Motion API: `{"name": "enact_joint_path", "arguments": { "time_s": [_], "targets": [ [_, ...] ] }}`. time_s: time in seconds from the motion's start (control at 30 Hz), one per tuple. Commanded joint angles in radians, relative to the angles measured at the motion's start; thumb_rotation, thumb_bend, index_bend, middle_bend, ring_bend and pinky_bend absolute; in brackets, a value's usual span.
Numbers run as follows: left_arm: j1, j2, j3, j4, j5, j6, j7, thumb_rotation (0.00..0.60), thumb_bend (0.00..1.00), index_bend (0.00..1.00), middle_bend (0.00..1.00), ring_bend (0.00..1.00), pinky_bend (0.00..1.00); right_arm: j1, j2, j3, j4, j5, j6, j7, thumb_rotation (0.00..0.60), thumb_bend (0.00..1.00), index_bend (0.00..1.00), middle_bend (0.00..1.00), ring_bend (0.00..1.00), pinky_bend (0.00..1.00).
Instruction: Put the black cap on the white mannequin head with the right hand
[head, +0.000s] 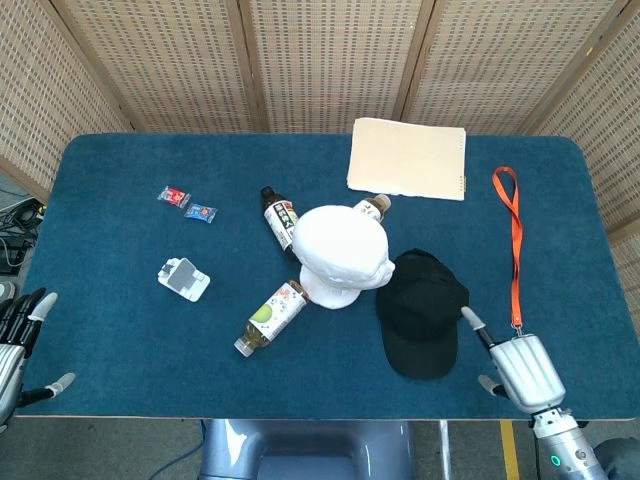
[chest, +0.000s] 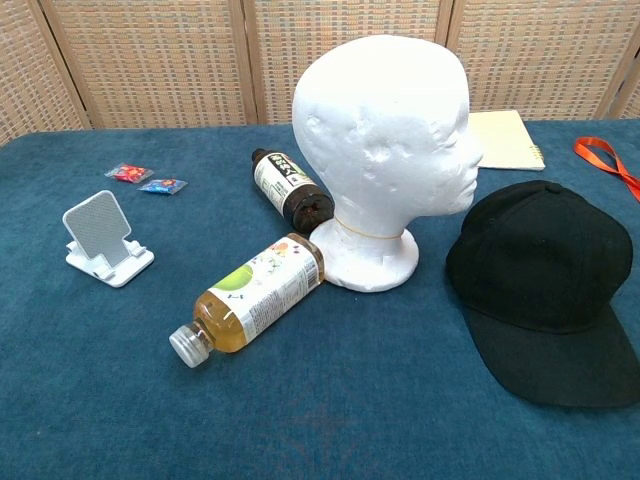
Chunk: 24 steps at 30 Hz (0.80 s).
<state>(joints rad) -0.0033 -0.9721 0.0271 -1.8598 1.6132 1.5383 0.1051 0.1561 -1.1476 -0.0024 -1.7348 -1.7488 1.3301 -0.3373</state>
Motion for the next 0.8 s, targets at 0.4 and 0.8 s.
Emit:
{"name": "enact_joint_path", "arguments": {
  "time_s": [0.4,0.8],
  "targets": [
    [-0.02,-0.013,-0.017,-0.007,-0.058,-0.042,0.031,0.6,0.0,0.0,0.0,0.0,0.0,0.163,-0.184,-0.027,0.171,-0.134,-0.173,-0.047,0.6,0.0,0.09,0.96,1.0,1.0],
    [-0.02,0.0,-0.023,-0.008,-0.072,-0.037,0.002,0.6,0.0,0.0,0.0,0.0,0.0,0.194,-0.293,-0.022,0.253,-0.093,-0.249,-0.152,0.6,0.0,0.1,0.96,1.0,1.0]
  ]
}}
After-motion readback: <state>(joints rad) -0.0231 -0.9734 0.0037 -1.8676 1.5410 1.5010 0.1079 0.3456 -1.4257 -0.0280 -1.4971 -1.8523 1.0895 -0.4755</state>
